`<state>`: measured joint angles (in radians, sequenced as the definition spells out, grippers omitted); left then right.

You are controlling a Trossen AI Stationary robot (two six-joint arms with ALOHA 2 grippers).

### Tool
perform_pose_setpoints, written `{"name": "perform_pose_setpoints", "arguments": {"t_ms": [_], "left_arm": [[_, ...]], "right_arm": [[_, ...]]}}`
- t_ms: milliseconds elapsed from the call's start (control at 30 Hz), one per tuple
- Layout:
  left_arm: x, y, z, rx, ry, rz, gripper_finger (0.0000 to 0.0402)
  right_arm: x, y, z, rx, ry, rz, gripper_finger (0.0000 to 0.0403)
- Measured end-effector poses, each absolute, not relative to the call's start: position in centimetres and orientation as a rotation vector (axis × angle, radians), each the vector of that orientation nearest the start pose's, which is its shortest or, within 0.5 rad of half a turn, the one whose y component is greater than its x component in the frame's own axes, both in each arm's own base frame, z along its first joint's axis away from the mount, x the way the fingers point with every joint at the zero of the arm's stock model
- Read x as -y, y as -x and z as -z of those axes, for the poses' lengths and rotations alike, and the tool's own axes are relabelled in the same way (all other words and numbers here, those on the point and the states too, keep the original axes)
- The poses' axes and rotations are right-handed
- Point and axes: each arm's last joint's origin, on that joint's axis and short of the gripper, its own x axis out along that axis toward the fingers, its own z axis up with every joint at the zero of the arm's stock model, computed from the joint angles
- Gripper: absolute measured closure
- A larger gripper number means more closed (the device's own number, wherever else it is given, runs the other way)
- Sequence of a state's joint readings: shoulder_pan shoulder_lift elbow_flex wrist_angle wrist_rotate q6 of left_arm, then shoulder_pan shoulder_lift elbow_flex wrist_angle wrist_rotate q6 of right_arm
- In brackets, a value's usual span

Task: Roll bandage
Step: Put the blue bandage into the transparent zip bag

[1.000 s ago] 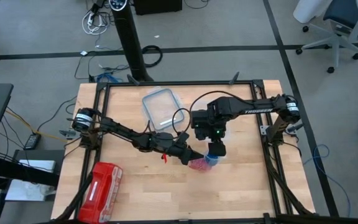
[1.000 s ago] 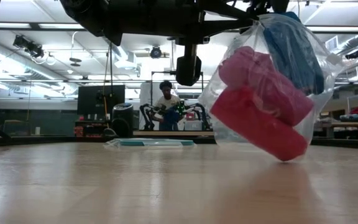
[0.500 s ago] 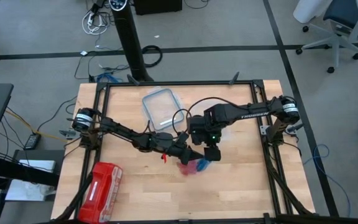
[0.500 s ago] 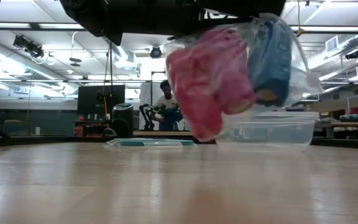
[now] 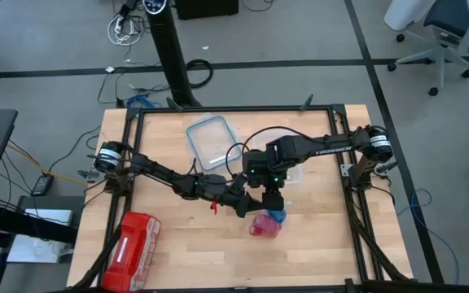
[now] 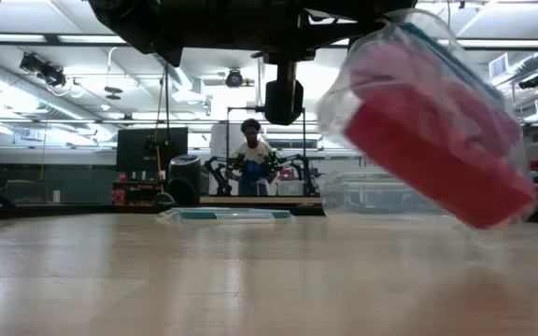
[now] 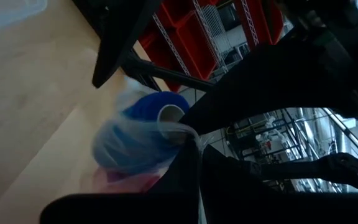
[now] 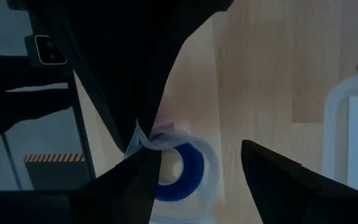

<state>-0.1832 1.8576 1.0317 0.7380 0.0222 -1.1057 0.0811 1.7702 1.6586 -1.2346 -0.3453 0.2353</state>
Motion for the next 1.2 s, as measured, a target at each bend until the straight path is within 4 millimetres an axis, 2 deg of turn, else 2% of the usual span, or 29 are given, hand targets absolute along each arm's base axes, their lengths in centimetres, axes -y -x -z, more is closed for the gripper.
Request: {"name": "perform_pose_setpoints", "arguments": {"t_ms": [400,533,700,833,1200], "left_arm": [[7.2,-39.5,-20.8,-0.182,1.092,0.106,0.0398],[7.2,-39.5,-20.9,-0.180,1.093,0.109,0.0398],[7.2,-39.5,-20.8,-0.187,1.092,0.118,0.0398],[7.2,-39.5,-20.9,-0.187,1.092,0.119,0.0398],[7.2,-39.5,-20.9,-0.183,1.094,0.121,0.0398]], "right_arm": [[-2.0,-33.9,-32.4,-1.362,-0.432,-0.171,0.0175],[-1.2,-33.0,-33.0,-1.411,-0.448,-0.127,0.0175],[-0.5,-31.0,-33.3,-1.553,-0.368,-0.079,0.0175],[-0.4,-30.3,-34.0,-1.532,-0.348,-0.068,0.0175],[-1.5,-30.3,-32.2,-1.599,-0.323,-0.100,0.0176]]}}
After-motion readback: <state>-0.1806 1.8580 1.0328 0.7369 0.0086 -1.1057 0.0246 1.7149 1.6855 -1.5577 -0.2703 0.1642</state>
